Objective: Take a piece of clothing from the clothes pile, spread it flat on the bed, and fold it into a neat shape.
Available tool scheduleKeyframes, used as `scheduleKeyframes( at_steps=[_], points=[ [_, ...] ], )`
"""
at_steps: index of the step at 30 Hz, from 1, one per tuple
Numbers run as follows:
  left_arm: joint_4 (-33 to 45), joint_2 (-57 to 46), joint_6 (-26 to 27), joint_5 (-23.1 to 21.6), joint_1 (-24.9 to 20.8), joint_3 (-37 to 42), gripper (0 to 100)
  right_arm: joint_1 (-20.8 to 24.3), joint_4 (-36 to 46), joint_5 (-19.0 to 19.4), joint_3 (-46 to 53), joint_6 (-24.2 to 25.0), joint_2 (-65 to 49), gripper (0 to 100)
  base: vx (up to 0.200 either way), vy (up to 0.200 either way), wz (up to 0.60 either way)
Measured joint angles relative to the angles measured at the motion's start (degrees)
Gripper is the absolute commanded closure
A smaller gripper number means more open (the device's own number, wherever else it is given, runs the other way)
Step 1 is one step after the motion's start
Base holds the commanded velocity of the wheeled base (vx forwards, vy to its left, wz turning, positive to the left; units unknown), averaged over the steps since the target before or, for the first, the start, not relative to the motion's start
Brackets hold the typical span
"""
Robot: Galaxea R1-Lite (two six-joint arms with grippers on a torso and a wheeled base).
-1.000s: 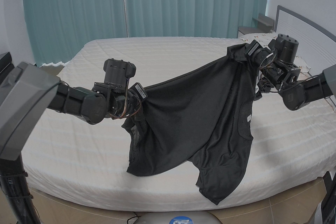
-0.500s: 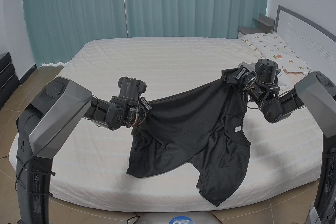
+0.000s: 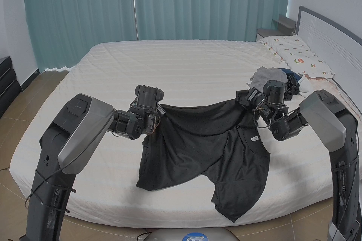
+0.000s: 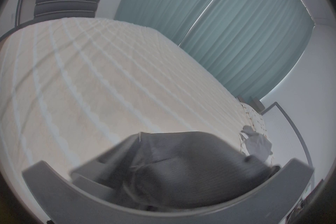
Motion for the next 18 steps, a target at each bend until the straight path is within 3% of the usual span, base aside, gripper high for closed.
scheduleKeyframes(
  at_steps=[6, 18],
  points=[
    [-0.1, 4.4, 5.7, 5.3, 1.7, -6.4, 0, -1.0, -0.2, -0.9, -1.4, -5.1, 3.9, 0, 0.0, 0.0, 0.0],
    [2.2, 10.1, 11.0, 6.7, 7.6, -11.9, 0, -4.6, -1.0, -3.8, -15.0, -4.8, 8.7, 0, 0.0, 0.0, 0.0]
  ],
)
